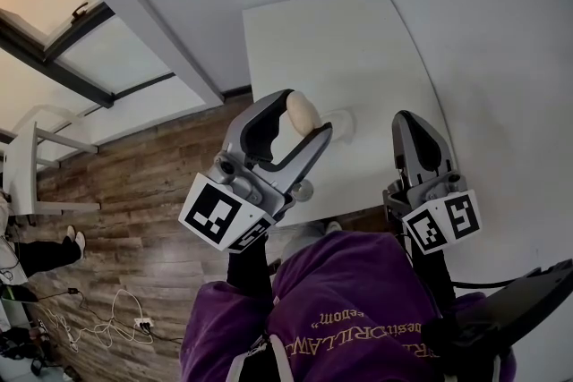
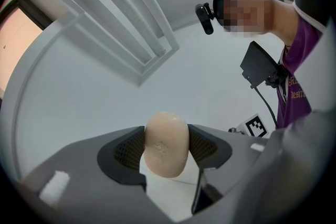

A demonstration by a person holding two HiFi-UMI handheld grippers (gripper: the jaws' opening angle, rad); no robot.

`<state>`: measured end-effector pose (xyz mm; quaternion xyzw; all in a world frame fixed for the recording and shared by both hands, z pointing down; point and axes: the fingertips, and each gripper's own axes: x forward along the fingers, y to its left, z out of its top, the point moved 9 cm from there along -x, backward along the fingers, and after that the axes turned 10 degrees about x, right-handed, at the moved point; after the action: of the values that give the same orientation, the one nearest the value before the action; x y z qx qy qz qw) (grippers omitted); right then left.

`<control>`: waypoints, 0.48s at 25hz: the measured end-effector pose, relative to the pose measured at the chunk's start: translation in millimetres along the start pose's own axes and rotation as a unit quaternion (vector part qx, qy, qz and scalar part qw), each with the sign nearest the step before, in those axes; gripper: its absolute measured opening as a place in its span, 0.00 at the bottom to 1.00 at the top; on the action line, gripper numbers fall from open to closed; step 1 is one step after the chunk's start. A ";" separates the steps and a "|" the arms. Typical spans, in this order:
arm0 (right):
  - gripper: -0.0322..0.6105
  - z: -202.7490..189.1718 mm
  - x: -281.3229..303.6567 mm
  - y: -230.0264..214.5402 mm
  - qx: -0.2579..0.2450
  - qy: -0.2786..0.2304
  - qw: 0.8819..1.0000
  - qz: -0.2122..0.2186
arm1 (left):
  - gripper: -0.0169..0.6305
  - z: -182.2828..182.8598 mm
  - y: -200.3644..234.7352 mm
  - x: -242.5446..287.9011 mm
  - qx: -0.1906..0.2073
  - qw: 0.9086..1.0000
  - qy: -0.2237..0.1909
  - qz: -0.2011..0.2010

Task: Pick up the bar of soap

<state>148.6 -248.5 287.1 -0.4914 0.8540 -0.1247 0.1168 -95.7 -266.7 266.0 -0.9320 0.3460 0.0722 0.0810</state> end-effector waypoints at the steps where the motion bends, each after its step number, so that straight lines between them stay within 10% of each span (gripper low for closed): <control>1: 0.06 -0.3 -0.1 -0.1 -0.001 0.001 1.000 0.000 | 0.43 -0.5 -0.4 -0.1 0.000 1.000 0.001 -0.001; 12: 0.06 -0.3 -2.8 -0.5 -0.006 0.006 1.000 -0.003 | 0.42 -2.3 -3.8 1.0 -0.004 1.000 -0.003 -0.007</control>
<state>150.3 -246.3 287.8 -0.4941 0.8539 -0.1229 0.1078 -92.3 -265.0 268.4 -0.9345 0.3388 0.0754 0.0789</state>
